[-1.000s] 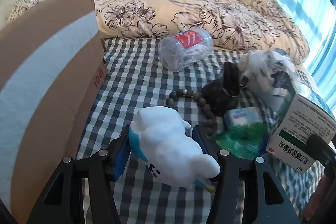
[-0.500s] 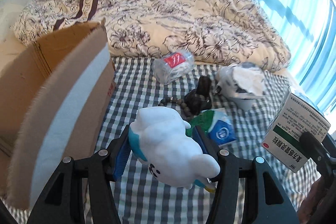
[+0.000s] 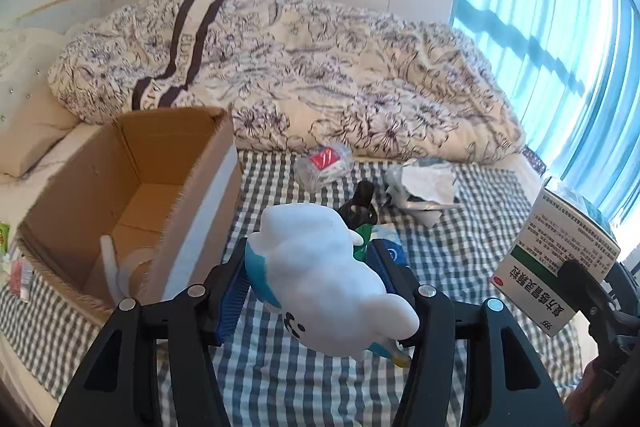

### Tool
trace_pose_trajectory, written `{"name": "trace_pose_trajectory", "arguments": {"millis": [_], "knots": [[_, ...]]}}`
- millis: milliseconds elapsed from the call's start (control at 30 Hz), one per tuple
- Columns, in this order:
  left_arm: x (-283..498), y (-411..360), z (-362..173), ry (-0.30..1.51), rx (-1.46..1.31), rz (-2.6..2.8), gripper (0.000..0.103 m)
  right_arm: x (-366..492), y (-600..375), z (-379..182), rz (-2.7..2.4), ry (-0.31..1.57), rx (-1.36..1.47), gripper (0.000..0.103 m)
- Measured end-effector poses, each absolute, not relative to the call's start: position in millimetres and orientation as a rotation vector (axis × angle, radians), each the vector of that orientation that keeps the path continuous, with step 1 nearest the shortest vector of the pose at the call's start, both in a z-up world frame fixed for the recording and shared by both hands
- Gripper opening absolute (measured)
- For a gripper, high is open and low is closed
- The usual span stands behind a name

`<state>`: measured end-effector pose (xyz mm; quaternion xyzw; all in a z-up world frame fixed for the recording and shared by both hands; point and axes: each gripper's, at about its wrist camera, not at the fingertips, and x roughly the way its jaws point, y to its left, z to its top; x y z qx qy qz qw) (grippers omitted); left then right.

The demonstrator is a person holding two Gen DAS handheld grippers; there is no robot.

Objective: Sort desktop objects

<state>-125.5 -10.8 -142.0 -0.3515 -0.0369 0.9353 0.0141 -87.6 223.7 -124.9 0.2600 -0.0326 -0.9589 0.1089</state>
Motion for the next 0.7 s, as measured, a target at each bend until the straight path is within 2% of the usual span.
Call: {"name": "trace_pose_trajectory", "arguments": {"millis": [367, 700], "knots": [[-55, -24, -82, -0.109, -0.910, 2.981, 0.059, -28, 207, -69, -2.922, -0.094, 0.659, 0.096], [4, -54, -40, -0.175, -0.787, 3.031, 0.059, 25, 180, -23, -3.049, -0.072, 0.488, 0.096]]}}
